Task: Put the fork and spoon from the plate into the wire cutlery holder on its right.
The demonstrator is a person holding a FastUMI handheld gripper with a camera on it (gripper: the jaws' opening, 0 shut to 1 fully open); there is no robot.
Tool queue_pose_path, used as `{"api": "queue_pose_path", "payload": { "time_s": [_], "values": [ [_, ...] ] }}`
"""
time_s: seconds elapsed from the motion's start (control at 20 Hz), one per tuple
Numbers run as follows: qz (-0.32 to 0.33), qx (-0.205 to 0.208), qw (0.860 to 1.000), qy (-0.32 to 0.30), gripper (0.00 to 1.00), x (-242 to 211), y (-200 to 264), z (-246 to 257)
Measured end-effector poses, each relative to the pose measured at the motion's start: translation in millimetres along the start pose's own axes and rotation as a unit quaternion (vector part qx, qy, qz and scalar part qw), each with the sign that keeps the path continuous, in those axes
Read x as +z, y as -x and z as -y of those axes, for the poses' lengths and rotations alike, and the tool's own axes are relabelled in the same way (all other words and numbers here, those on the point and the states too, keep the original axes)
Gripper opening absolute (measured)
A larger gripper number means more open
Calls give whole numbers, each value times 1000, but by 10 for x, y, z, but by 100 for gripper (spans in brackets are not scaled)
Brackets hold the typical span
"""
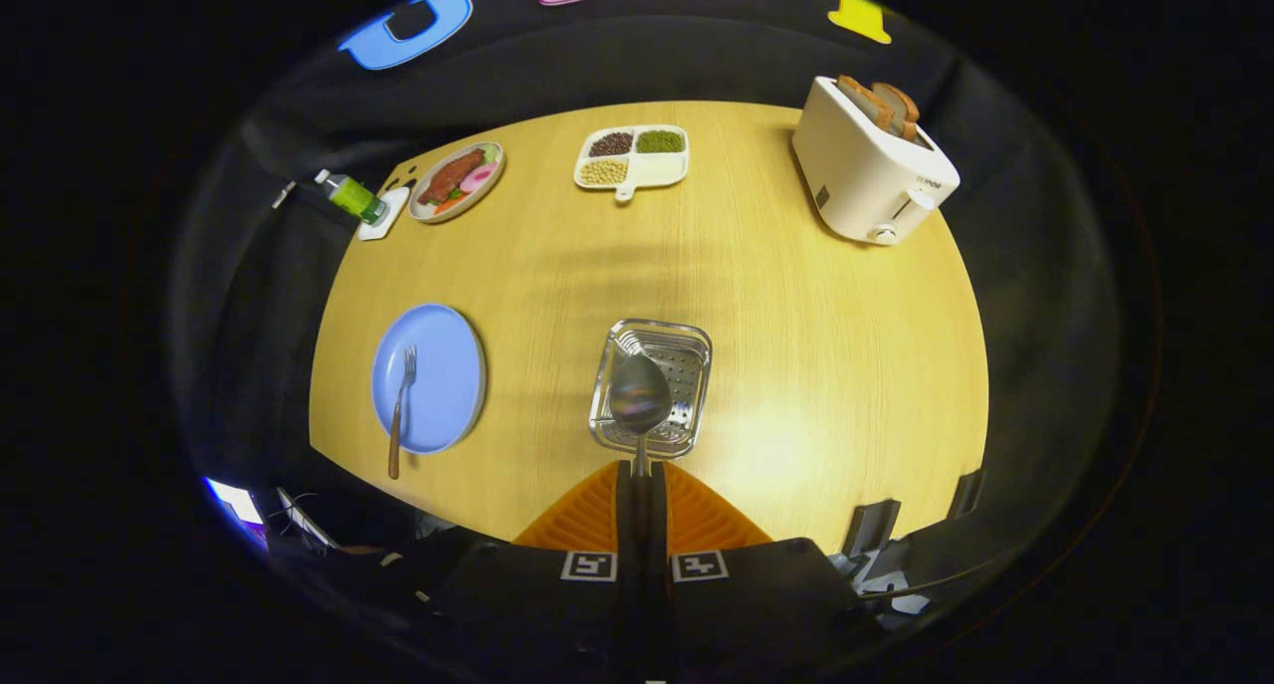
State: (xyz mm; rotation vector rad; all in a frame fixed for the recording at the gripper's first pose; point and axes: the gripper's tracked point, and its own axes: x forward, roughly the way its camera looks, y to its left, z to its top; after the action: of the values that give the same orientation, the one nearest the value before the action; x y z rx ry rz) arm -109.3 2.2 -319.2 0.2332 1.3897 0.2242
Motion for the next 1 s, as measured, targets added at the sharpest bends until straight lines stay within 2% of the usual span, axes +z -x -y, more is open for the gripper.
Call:
{"api": "queue_pose_path", "payload": {
  "time_s": [0.25, 0.5, 0.6, 0.75, 0.95, 1.0],
  "values": [
    [-45, -17, 999, 0, 6, 36, -420, 30],
    [-31, -27, 999, -15, 12, 185, -438, 89],
    [-20, -16, 999, -24, 9, 224, -413, 28],
    [28, 13, 999, -27, 19, 371, -303, -139],
    [93, 57, 994, -19, 23, 468, -34, -649],
    [99, 69, 993, -16, 28, 441, 18, -817]
  ]
}}
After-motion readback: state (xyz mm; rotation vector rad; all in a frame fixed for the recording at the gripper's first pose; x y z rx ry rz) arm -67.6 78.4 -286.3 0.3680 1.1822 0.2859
